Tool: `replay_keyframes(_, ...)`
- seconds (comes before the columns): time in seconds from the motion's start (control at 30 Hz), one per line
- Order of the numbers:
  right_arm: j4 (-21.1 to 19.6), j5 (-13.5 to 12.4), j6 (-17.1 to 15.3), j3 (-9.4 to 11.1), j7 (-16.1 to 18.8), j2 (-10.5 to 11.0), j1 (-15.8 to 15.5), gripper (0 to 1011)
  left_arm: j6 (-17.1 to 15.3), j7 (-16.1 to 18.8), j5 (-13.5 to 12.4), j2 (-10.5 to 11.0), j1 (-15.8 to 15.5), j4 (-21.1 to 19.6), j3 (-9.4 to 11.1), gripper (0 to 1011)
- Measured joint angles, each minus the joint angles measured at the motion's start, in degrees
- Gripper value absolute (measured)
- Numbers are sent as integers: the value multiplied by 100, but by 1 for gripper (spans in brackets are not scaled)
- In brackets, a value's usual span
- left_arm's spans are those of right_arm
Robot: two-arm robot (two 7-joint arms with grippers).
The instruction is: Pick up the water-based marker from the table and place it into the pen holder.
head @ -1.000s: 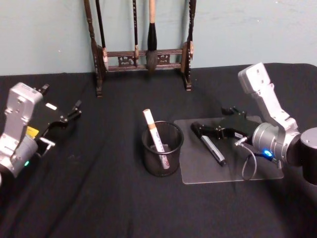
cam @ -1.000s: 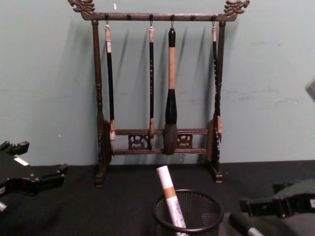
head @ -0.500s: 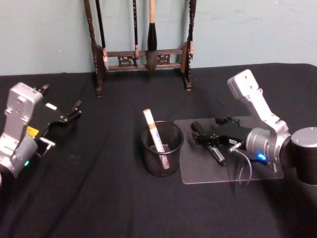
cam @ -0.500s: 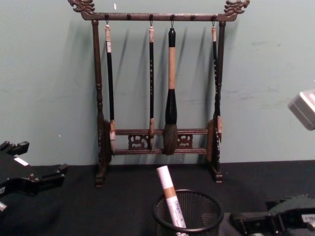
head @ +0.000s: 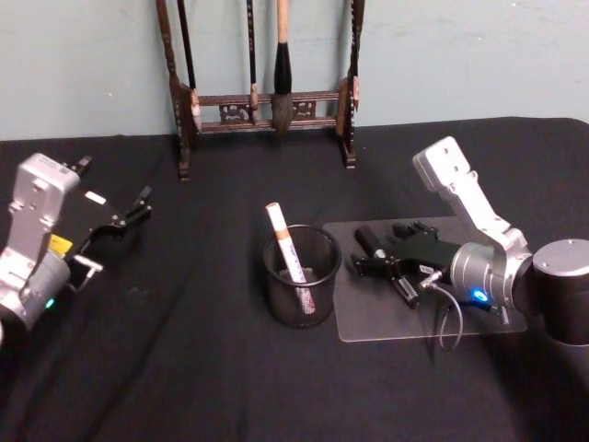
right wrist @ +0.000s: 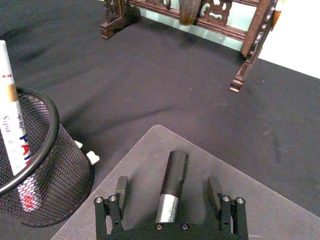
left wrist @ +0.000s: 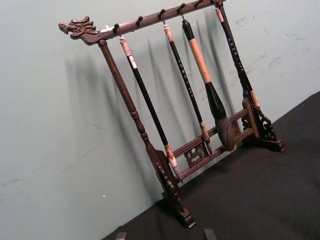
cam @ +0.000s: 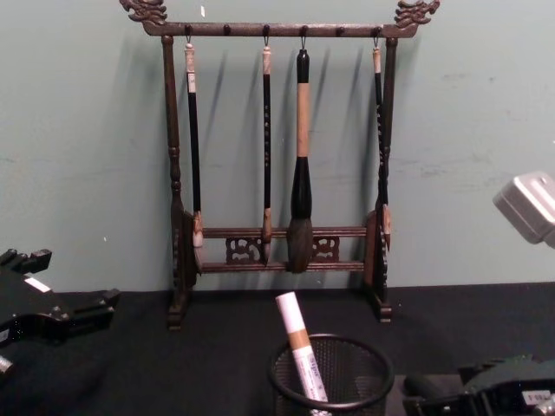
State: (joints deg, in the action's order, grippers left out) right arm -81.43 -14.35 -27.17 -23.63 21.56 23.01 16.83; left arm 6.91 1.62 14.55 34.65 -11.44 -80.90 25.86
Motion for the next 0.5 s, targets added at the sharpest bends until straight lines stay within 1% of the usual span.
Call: replay_keyframes(0.5, 88, 68, 31, -27, 92, -14, -5, 1002, 0, 0, 0, 0, 0, 0, 0, 1001)
